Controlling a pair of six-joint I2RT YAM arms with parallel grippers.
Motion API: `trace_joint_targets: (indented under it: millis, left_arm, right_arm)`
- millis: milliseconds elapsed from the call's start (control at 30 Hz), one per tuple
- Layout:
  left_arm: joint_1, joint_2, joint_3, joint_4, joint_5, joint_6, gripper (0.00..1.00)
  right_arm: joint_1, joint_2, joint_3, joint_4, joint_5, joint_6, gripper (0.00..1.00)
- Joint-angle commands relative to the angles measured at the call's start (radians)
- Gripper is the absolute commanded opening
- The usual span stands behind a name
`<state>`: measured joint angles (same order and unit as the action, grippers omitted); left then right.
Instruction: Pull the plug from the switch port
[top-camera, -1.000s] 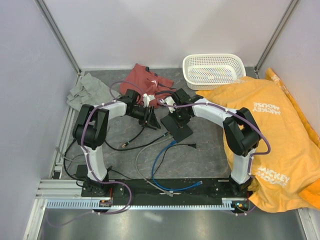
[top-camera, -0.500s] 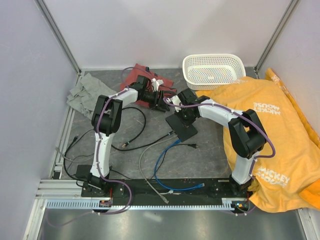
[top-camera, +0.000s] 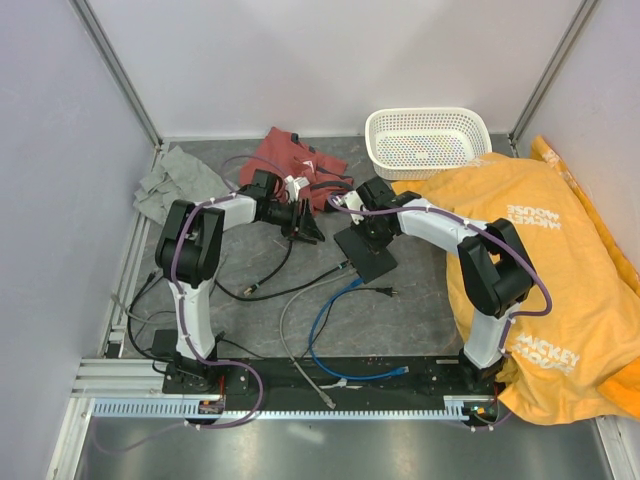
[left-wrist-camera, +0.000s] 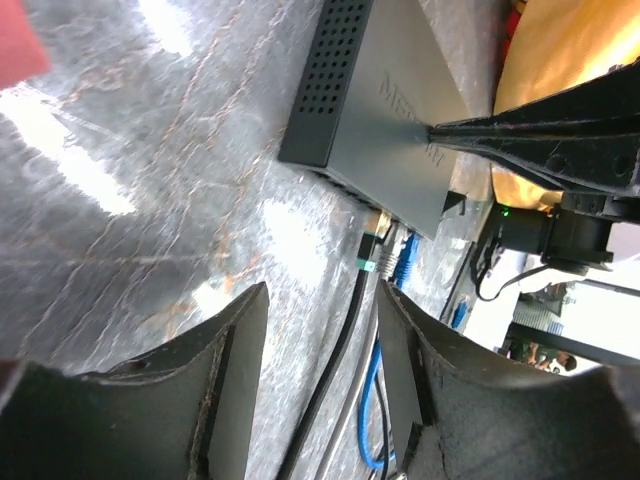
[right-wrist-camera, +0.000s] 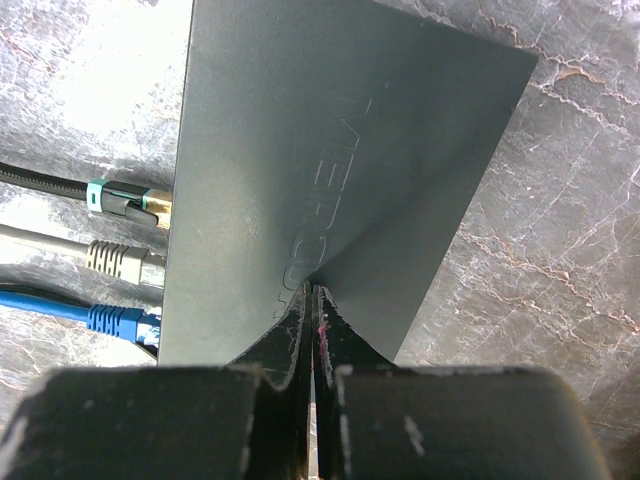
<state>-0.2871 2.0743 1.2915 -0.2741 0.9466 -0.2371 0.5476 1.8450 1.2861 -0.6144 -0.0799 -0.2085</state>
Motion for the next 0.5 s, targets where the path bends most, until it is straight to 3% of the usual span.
trace_joint_targets:
  millis: [0, 467]
  left_arm:
    - [-0.021, -0.002, -0.023, 0.15, 0.055, -0.099, 0.55]
    - [-0.126, 0.043, -0.087, 0.188, 0.11, -0.11, 0.48]
  right_arm:
    - [-0.014, 0.007, -0.016, -0.005, 0.069, -0.034, 0.0]
    - [-0.031, -0.036, -0.073, 0.01, 0.071, -0.037, 0.0]
